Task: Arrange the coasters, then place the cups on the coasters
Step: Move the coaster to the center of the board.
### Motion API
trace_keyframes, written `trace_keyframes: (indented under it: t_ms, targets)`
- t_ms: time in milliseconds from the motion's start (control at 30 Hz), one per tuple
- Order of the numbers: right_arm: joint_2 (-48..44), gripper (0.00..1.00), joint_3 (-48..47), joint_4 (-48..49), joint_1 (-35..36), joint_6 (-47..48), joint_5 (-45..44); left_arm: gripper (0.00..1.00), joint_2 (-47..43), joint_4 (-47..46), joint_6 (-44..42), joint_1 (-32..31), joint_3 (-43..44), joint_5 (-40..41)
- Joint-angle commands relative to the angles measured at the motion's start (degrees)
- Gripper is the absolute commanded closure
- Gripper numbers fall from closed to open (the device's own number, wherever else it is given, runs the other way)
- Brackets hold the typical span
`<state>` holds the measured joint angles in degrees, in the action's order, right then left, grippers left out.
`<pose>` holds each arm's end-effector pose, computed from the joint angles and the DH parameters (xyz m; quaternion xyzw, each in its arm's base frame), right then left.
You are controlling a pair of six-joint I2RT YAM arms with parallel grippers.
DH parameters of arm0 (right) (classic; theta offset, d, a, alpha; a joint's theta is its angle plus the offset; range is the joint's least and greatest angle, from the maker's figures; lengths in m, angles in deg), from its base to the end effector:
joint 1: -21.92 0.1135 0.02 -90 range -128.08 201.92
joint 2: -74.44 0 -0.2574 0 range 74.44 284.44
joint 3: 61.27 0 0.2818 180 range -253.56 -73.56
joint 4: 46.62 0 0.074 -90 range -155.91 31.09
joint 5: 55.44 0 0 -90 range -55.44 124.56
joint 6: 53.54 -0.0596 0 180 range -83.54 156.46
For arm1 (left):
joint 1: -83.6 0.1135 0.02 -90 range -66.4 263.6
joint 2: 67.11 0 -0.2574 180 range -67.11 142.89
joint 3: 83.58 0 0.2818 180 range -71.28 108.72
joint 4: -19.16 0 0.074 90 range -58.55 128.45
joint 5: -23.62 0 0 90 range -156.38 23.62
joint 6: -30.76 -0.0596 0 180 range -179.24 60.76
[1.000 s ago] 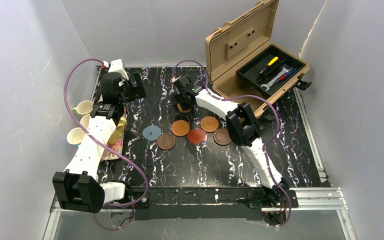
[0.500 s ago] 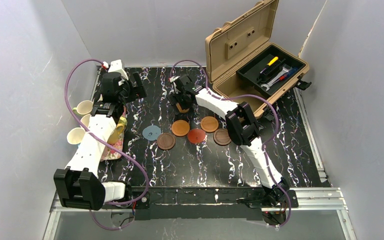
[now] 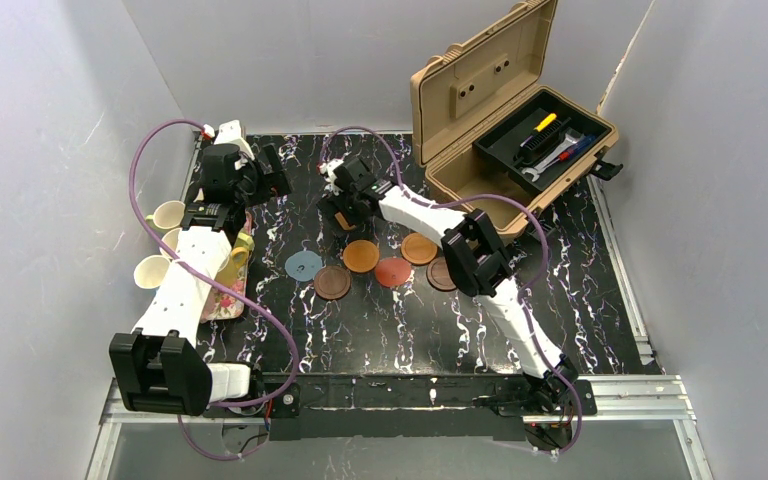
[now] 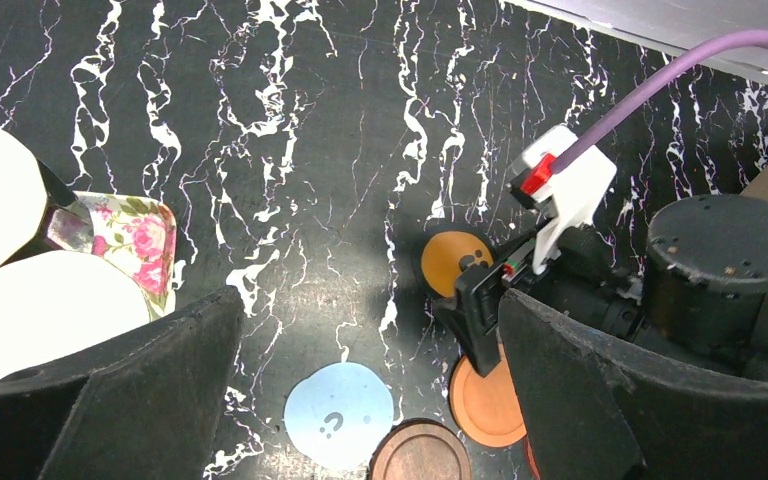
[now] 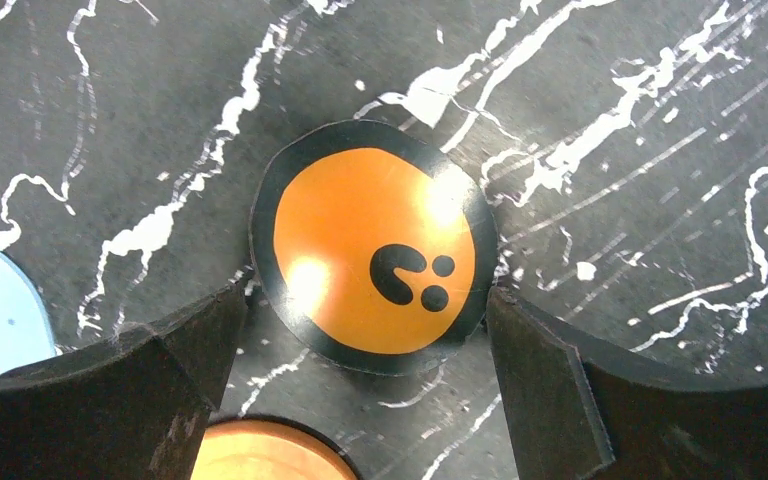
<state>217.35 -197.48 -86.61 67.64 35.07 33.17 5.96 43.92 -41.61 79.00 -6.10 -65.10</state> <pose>0.4177 0.4263 0.1387 -0.3465 0.8624 0.1371 0.3427 0.3502 -0.0268 0.3350 -0.0995 0.8148 -0.1011 0.5621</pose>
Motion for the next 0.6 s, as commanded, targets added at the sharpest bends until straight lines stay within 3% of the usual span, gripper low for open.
trace_keyframes:
  t_ms: [0,567]
  targets:
    - [3.9,0.01,-1.1,1.4,1.9,-2.7,-0.6,0.02,-0.3,0.4,0.2,0.5,1.7,-0.7]
    - [7.6,0.01,-2.1,12.0,7.9,-3.9,-0.2,0.02,-0.9,0.5,0.3,0.6,1.9,-1.3]
